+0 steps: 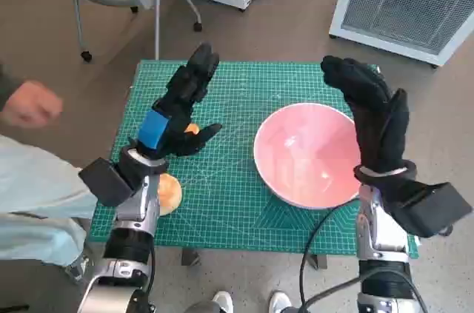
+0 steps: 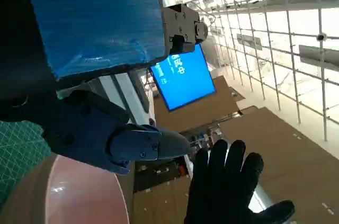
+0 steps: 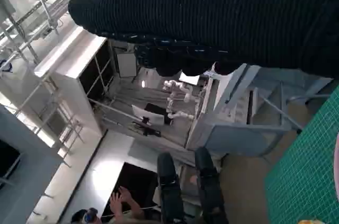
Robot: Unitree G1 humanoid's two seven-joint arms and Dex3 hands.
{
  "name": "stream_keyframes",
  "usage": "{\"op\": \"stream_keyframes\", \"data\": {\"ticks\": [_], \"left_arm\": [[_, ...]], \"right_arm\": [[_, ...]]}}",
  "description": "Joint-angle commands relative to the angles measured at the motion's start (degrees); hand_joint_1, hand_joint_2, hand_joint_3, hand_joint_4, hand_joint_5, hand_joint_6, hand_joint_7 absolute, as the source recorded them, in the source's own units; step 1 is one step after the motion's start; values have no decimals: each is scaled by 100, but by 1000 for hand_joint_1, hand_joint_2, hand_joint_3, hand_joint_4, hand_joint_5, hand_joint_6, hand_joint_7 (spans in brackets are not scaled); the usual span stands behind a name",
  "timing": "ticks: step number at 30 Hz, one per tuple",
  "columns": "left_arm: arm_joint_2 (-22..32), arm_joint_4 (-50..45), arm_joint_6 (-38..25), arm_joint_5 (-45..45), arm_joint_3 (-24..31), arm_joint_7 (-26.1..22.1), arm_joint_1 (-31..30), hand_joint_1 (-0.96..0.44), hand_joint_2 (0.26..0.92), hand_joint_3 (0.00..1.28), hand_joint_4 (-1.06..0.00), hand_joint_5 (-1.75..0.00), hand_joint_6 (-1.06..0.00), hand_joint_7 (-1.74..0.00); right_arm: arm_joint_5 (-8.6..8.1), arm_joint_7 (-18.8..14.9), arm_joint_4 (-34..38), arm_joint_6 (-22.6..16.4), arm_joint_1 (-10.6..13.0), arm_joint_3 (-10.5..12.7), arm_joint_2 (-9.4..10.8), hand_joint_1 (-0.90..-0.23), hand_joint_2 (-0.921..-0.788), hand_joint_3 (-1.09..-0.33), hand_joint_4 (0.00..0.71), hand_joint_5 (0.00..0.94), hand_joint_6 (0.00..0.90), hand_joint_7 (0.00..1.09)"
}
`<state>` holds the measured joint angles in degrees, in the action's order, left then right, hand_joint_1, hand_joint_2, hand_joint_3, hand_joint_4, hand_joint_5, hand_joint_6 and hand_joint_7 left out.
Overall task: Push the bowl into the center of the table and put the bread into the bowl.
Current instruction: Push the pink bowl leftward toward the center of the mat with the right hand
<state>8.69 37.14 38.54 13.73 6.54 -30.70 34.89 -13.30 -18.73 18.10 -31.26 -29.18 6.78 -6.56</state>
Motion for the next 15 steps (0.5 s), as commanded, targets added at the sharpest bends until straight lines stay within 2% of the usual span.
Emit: {"op": "stream_keyframes", "data": {"ticks": [1,15], "left_arm": [[18,50,-19,18,15,-19,112,-528,921,300,-45,0,-119,-11],[15,29,-34,-10,-4,-10,113,-525,921,302,-45,0,-123,-12]], "right_arm": [[-12,30,51,59,124,37,0,-636,-921,-726,203,2,0,547],[22,62,-29,70,160,36,-11,-635,-921,-725,205,2,-1,550]]}}
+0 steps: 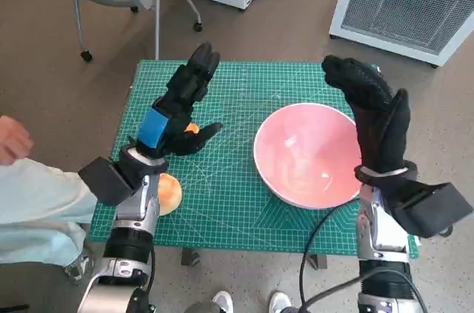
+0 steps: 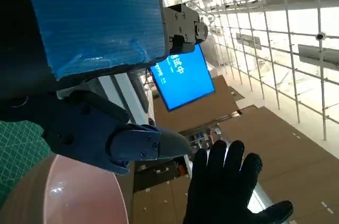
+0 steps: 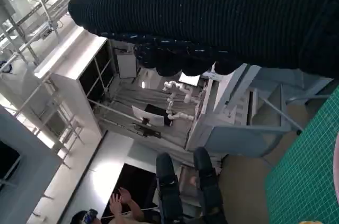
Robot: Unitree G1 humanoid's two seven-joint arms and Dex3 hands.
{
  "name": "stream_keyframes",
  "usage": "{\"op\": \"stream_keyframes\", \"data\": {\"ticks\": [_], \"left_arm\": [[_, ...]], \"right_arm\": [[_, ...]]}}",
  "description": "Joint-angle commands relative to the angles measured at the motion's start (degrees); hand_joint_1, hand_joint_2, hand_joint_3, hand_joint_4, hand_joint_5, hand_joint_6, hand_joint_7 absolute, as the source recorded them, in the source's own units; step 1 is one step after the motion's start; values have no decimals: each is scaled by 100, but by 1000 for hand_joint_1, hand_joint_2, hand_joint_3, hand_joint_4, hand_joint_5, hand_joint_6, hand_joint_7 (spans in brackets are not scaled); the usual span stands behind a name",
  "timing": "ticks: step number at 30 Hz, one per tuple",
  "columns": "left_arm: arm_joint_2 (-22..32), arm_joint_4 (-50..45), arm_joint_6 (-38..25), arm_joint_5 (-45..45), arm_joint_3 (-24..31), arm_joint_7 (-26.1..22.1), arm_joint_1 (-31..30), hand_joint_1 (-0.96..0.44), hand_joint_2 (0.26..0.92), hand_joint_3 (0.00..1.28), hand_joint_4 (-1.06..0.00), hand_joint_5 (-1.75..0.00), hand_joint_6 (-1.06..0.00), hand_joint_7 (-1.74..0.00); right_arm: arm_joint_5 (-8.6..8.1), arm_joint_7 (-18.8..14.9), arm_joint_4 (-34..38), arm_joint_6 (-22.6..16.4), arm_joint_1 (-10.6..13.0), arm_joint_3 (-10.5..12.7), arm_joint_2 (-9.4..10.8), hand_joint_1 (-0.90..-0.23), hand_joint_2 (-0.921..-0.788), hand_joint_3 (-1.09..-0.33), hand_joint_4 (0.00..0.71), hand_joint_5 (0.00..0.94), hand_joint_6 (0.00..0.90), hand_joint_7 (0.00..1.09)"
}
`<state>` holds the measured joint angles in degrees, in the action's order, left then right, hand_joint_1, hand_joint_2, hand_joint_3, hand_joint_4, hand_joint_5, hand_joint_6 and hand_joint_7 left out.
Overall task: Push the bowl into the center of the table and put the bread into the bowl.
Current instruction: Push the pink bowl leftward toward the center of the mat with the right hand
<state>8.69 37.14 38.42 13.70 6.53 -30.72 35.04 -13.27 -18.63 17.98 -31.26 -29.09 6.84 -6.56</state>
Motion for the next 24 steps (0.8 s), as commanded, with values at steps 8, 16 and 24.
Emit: {"op": "stream_keyframes", "data": {"ticks": [8,16,24], "left_arm": [[9,35,-38,-1,-2,-9,107,-524,921,303,-46,-1,-123,-11],[-11,1,-31,-13,-8,15,73,-525,921,299,-46,-1,-124,-12],[-12,42,-6,-11,20,48,66,-530,921,299,-48,-1,-130,-14]], "right_arm": [[35,56,-49,53,178,63,-63,-637,-921,-726,205,2,-1,549],[170,232,672,-718,292,591,-430,-618,-921,-759,207,2,-1,553],[658,1202,2066,-1656,201,1085,-483,-581,-921,-775,231,13,13,575]]}}
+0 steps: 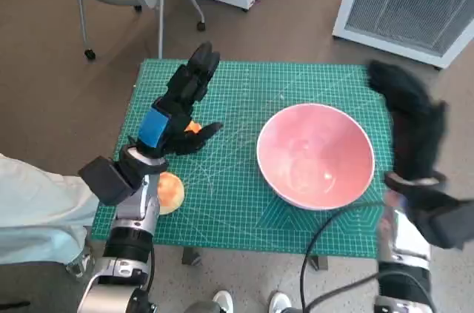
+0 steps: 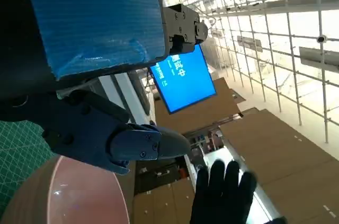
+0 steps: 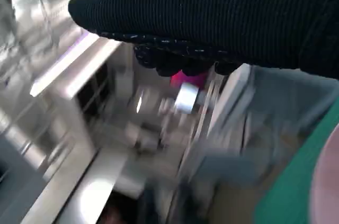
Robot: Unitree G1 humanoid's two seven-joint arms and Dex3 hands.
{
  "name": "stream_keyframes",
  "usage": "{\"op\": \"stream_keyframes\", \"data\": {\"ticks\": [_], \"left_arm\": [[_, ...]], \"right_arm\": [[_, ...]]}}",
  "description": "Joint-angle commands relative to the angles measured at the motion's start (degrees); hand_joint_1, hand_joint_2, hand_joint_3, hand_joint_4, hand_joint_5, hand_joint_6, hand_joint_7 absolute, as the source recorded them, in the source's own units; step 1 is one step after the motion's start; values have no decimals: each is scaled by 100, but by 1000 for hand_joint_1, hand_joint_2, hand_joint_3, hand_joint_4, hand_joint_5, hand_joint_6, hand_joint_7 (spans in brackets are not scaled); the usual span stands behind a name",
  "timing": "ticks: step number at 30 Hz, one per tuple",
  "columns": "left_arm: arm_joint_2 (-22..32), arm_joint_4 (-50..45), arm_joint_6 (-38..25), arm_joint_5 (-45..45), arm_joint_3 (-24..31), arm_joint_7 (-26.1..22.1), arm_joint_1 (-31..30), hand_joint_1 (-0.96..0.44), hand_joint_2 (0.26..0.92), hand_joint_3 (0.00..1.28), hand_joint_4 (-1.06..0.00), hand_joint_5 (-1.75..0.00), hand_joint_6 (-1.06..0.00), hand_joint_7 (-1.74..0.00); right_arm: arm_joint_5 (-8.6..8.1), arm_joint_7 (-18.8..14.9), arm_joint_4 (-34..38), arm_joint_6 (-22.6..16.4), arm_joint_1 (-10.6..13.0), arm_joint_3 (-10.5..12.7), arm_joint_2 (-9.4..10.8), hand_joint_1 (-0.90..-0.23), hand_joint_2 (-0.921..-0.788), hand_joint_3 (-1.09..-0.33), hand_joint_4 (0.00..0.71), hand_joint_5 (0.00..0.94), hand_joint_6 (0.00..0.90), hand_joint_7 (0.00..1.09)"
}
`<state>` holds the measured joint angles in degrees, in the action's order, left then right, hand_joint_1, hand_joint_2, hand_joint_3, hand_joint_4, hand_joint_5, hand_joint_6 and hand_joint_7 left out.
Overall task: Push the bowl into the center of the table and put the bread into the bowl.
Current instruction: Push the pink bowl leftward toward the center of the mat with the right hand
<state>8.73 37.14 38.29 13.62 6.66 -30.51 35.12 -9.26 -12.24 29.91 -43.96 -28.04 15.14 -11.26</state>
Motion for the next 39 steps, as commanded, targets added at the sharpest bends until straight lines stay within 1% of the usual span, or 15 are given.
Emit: {"op": "stream_keyframes", "data": {"ticks": [1,4,6,10,15,17,19,24,30,34,37,39], "left_arm": [[-21,47,14,-13,8,40,58,-531,921,300,-48,-1,-130,-14],[-29,52,25,-41,8,71,55,-542,921,302,-50,-2,-132,-14],[-33,52,28,-54,3,88,51,-547,921,304,-51,-2,-133,-15],[-40,49,36,-77,-13,119,44,-548,921,306,-52,-3,-133,-14],[-38,50,37,-82,-21,132,45,-548,921,307,-52,-2,-133,-14],[-30,48,18,-94,-29,139,45,-548,921,307,-52,-2,-134,-14],[-19,48,3,-95,-31,136,45,-548,921,307,-52,-2,-134,-14],[-5,49,-17,-88,-31,130,49,-547,921,307,-55,-3,-135,-14],[18,13,-33,-76,-32,113,31,-546,921,307,-58,-4,-137,-15],[48,27,-43,-58,-16,94,32,-546,921,306,-60,-5,-138,-15],[75,14,-52,-40,-1,75,8,-546,921,306,-61,-5,-139,-15],[92,13,-46,-29,10,63,-10,-547,921,306,-61,-4,-139,-15]], "right_arm": [[314,710,1079,-455,75,301,-21,-579,-921,-776,233,14,14,576],[416,1016,1584,-628,-1,379,-40,-563,-921,-780,249,21,31,583],[408,1127,1907,-695,-60,415,-51,-554,-921,-784,257,24,43,586],[247,1166,2535,-744,-183,476,-46,-544,-921,-792,269,27,64,587],[223,1166,2820,-885,-281,482,-75,-540,-921,-800,277,27,80,580],[140,1137,3107,-724,-352,501,71,-535,-921,-808,280,26,89,578],[90,1112,3319,-605,-418,509,173,-530,-921,-815,282,25,101,577],[72,1092,3608,-482,-548,475,270,-523,-921,-829,283,21,125,574],[35,1012,3817,-247,-702,453,402,-530,-921,-831,280,16,122,559],[-48,891,3925,-74,-800,481,465,-533,-921,-827,278,13,120,548],[-150,765,4001,95,-900,540,518,-532,-921,-817,277,11,123,539],[-206,700,4050,207,-971,583,545,-531,-921,-805,278,7,144,511]]}}
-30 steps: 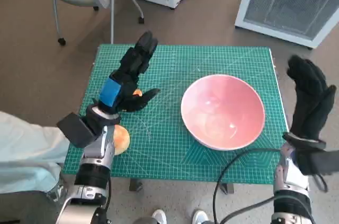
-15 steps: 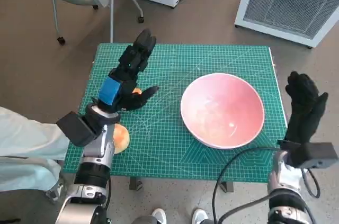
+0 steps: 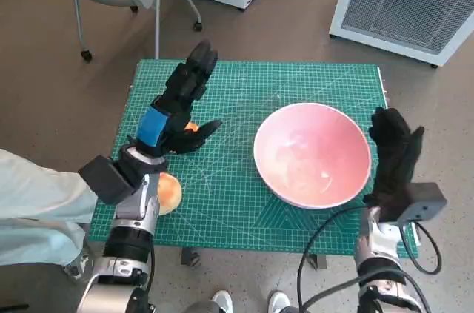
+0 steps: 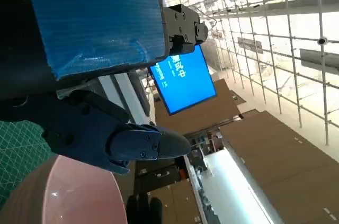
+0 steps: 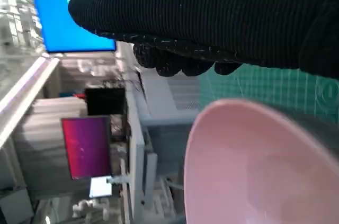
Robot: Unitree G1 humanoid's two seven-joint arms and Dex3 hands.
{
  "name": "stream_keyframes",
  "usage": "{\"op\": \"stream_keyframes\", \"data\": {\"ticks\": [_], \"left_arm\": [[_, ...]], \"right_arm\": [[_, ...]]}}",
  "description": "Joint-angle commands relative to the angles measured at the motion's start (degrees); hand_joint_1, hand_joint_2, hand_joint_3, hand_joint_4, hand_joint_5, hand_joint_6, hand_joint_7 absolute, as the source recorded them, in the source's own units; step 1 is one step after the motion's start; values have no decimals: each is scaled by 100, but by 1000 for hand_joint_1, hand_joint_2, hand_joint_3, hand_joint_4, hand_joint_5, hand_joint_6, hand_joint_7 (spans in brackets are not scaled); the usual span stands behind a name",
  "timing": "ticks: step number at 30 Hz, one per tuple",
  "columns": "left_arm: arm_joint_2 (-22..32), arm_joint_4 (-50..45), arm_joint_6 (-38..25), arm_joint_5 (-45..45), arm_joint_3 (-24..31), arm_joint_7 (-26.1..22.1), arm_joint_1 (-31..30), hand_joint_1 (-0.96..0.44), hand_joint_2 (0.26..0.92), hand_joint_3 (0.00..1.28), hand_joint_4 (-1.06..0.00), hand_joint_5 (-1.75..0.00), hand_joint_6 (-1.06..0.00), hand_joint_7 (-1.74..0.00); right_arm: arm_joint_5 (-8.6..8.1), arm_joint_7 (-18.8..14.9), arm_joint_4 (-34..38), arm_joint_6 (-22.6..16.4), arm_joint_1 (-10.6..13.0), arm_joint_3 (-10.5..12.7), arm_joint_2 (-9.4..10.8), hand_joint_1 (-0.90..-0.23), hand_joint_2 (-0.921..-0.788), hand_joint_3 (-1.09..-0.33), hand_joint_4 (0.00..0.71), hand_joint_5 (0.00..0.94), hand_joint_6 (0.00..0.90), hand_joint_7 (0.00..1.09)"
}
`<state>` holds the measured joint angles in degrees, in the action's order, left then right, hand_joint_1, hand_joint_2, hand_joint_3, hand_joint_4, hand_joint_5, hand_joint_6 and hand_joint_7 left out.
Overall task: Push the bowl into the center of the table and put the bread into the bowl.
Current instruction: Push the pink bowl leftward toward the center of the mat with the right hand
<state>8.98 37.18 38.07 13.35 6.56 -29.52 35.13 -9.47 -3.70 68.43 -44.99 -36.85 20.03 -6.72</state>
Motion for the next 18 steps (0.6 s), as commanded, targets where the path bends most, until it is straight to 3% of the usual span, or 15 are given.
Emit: {"op": "stream_keyframes", "data": {"ticks": [1,7,11,18], "left_arm": [[74,10,-20,2,24,-41,-17,-547,921,306,-61,-4,-139,-15],[91,-12,-16,8,39,-49,-40,-550,921,305,-62,-4,-140,-15],[136,-54,-11,15,69,-48,-92,-550,921,304,-63,-4,-141,-15],[194,-142,18,-6,84,-11,-152,-553,921,304,-67,-5,-140,-14]], "right_arm": [[-211,-182,221,360,-123,110,99,-529,-921,-803,278,7,148,507],[-288,-268,288,498,-231,158,128,-522,-921,-796,280,5,164,484],[-435,-375,389,769,-490,279,248,-525,-921,-778,313,18,198,482],[-476,-407,450,945,-762,305,363,-546,-921,-762,335,11,241,436]]}}
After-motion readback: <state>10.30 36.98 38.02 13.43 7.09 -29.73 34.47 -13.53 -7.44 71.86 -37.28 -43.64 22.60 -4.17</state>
